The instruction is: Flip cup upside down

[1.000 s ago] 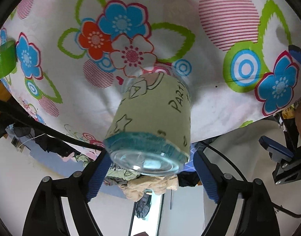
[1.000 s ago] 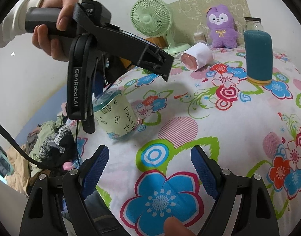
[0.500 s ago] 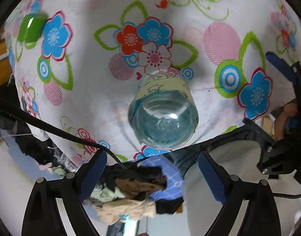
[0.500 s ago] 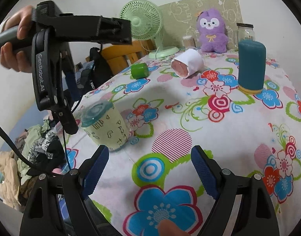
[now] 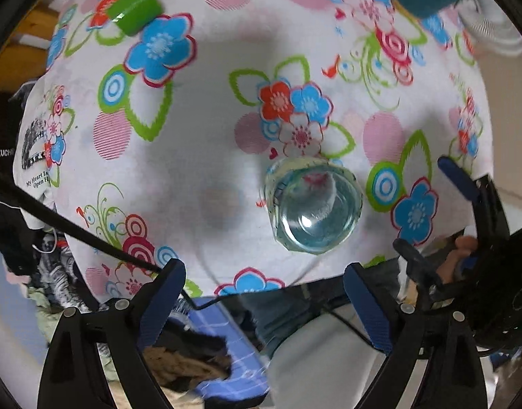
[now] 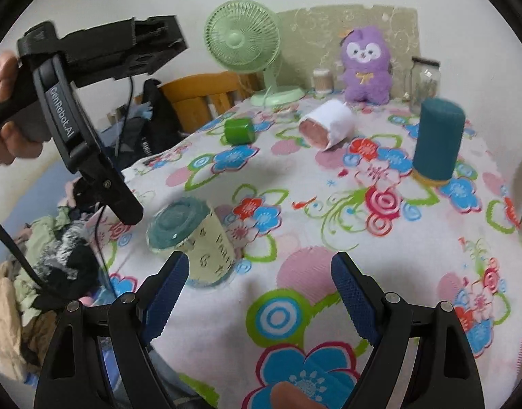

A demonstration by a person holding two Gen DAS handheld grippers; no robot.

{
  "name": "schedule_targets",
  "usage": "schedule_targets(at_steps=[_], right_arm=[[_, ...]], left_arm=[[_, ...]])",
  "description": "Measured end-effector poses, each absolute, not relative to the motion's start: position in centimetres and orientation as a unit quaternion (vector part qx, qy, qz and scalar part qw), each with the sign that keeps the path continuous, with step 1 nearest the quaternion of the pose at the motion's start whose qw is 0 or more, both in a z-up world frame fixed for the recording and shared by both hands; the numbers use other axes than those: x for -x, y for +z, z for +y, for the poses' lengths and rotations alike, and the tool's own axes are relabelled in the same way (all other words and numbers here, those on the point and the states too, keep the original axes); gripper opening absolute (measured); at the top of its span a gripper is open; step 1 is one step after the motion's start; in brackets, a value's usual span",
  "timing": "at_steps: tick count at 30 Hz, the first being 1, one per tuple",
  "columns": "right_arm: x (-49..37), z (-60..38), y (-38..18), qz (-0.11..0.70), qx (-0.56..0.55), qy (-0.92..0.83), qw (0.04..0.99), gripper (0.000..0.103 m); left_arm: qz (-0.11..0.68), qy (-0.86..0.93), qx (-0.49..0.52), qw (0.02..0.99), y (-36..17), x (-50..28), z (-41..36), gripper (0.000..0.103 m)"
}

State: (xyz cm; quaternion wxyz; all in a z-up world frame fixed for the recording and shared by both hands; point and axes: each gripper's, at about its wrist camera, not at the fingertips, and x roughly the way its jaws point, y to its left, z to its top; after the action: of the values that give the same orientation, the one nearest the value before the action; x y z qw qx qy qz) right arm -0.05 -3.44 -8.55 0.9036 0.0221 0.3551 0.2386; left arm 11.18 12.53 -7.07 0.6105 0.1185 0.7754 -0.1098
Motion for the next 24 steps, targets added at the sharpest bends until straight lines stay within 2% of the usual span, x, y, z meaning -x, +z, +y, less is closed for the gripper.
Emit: schedule_targets(at_steps=[14,17,24], right_arm=[[0.3,-0.6,-3.9,0.311,-0.021,0.201,0.929,0.088],[0.5,0.0,-3.2,0.305,-0.013,0.191,0.933,0.097],[1.4,0.9,-2.0,0.292,0.001,0.174,0.940,0.097]], left_arm=[[0.650,-0.149,-0.039,0.744,-4.0,-8.5,15.7,0.095],[0.617,-0.143,-0.024,0.773,-3.6,-7.9,16.7,0.095],[0.537,-0.119,-0.001,0.835,-2.3,-6.6,18.7,0.095]])
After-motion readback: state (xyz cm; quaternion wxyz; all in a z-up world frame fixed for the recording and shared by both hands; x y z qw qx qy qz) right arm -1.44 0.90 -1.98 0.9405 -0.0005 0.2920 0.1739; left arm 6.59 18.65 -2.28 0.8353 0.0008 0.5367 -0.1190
